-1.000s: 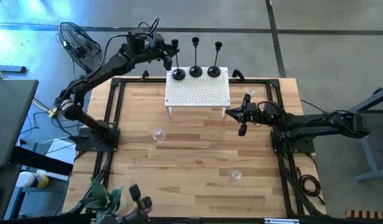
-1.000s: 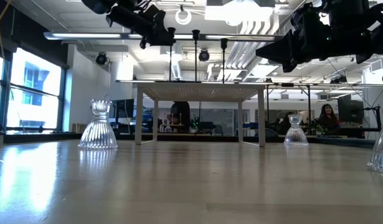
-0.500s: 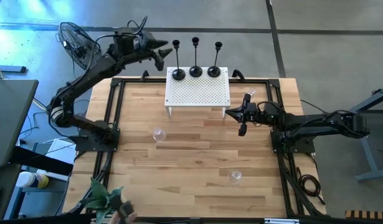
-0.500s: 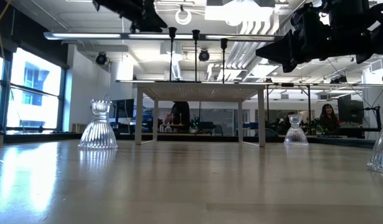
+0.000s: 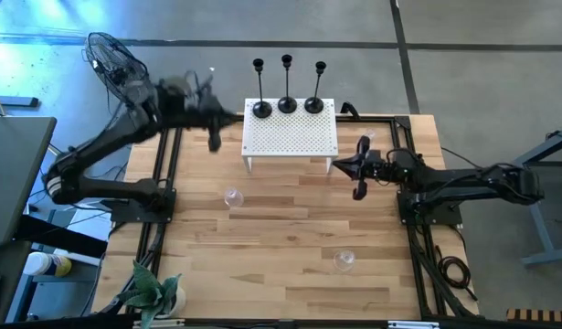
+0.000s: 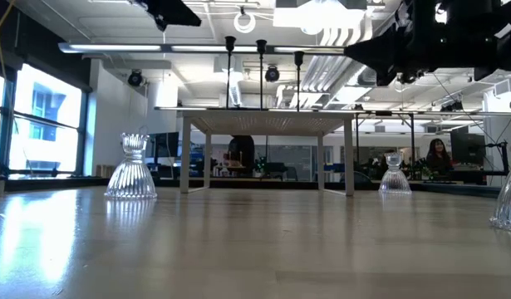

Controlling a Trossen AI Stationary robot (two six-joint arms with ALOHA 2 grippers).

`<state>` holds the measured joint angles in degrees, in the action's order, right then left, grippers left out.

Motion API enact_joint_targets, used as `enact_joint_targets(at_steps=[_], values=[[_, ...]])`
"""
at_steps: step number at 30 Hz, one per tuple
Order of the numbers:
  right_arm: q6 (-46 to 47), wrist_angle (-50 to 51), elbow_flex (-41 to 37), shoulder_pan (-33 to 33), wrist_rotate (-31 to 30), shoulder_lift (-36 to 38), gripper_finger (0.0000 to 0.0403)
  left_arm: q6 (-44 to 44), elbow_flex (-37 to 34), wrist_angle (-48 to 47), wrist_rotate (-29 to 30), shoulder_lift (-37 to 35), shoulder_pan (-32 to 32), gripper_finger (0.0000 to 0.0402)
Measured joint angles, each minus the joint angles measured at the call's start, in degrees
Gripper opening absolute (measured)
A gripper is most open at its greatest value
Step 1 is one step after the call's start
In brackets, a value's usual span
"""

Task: Pick & Place candle stick holders
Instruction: Put the top transparent glass candle holder aligned with the black candle holder on the shelf

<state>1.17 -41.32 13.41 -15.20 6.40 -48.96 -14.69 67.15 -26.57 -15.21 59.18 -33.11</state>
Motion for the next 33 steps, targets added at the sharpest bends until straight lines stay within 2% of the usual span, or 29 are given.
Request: enact_joint_targets(at_steps=[2,5,10,13,16,18,21,25,27,31,33], values=[[0.0,-0.1,0.0,0.0,0.0,1.2,0.0000,1.4,-5.9,5.8,2.4,-1.8,4.3,0.0010],[0.6,0.1,0.0,0.0,0.0,2.7,0.0000,4.9,-16.0,17.3,7.1,-3.6,10.6,0.0021],[1.5,2.6,0.0,0.0,-0.4,4.3,0.0000,11.6,-26.5,25.3,7.7,-2.5,16.9,0.0023],[1.3,5.5,0.2,0.0,-2.5,4.9,0.0000,17.6,-30.6,29.4,16.5,-1.9,20.8,0.0012],[0.9,17.9,4.3,0.0,-5.0,5.6,0.0000,16.3,-37.0,41.1,23.1,-1.9,24.4,0.0004],[1.1,30.3,9.5,0.0,-8.9,5.5,0.0000,15.3,-41.5,50.3,22.6,-2.5,24.6,0.0006],[3.0,50.5,18.7,0.0,-14.6,4.2,0.0000,14.3,-47.1,62.4,18.0,-2.7,23.2,0.0002],[6.0,71.8,28.9,-0.7,-16.4,2.0,0.0000,15.0,-50.5,70.9,10.4,-2.8,19.2,0.0002],[7.7,78.0,32.0,-1.8,-14.7,1.5,0.0000,14.9,-50.9,71.3,9.3,-2.8,17.6,0.0001],[8.9,82.0,33.6,-5.0,-9.4,1.7,0.0000,14.9,-51.0,72.6,8.4,-2.8,15.7,0.0001],[9.2,84.4,33.6,-7.7,-9.0,1.8,0.0000,14.7,-51.0,73.1,8.2,-2.8,15.7,0.0001]])
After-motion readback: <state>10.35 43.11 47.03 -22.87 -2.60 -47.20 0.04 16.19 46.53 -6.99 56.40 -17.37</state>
